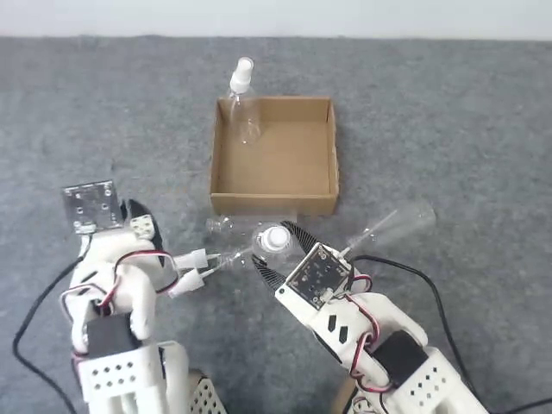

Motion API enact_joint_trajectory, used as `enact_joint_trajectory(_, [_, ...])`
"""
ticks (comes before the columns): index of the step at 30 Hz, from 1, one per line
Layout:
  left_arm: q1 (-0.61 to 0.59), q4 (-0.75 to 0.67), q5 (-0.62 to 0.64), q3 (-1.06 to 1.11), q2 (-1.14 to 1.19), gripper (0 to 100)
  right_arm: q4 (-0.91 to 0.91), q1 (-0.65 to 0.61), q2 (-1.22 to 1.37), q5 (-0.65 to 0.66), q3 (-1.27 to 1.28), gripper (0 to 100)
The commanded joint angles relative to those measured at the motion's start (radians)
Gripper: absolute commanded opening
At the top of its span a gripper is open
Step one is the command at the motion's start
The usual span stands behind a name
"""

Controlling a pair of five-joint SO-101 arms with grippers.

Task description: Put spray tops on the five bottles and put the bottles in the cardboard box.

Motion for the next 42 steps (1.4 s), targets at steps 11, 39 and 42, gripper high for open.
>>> enact_joint_trajectory(11, [-0.015,0.0,-0.005,0.077,-0.015,3,-0.025,-0.004,-0.021,0.012,-0.009,1.3])
enact_joint_trajectory(39, [0.028,-0.118,-0.006,0.159,-0.015,3,0.143,0.147,-0.008,0.011,-0.43,0.6])
enact_joint_trajectory(42, [0.028,-0.118,-0.006,0.159,-0.015,3,0.14,0.147,-0.008,0.011,-0.468,0.6])
